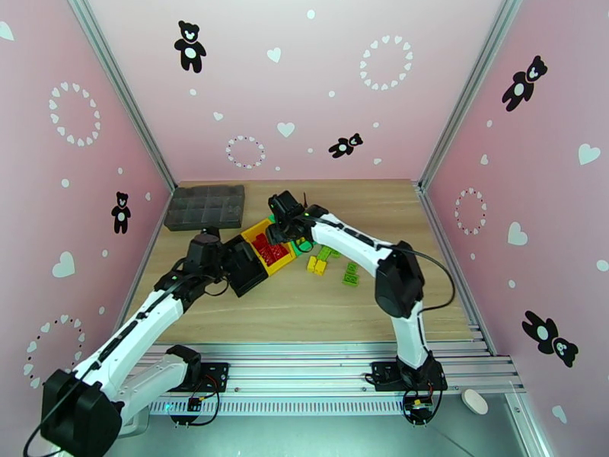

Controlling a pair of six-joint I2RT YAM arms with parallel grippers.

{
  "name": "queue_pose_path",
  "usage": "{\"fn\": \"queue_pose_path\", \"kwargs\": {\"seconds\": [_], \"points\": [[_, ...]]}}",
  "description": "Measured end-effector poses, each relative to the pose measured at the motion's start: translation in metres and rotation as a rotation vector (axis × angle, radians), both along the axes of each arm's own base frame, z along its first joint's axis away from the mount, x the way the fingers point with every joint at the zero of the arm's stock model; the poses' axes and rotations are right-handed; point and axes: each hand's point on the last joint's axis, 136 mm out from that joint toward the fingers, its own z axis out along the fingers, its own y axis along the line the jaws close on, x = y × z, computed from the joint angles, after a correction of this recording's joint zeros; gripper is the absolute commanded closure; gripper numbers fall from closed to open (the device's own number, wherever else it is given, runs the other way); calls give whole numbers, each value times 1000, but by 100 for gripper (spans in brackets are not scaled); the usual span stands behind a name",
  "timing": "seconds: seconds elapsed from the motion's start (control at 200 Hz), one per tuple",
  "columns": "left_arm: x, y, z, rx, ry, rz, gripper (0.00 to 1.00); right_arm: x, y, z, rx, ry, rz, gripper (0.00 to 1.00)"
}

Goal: Sort the legos into containers by color

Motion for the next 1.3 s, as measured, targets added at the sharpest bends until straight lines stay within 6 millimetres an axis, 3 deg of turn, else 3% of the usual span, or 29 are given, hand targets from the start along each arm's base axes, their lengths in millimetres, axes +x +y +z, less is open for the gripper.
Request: {"fn": "queue_pose_path", "kwargs": {"seconds": [0.19,0.43,0.596,0.836,1.071,1.301], "points": [[-3,-36,-3,50,7,-90,2,-7,-50,2,-15,-12,-76,39],[-2,-91,-5,96,1,-207,3,-18,-132,-25,-62,33,-232,33],[-3,-123,-14,113,10,-269,4,-30,-166,-42,-82,64,-297,33],[-2,-154,-33,120,32,-318,7,-45,-173,-67,-84,114,-308,37],[0,-156,-36,116,33,-309,8,-51,-168,-79,-45,143,-305,38],[2,-152,-29,118,12,-293,7,-55,-149,-91,-27,167,-270,38]]}}
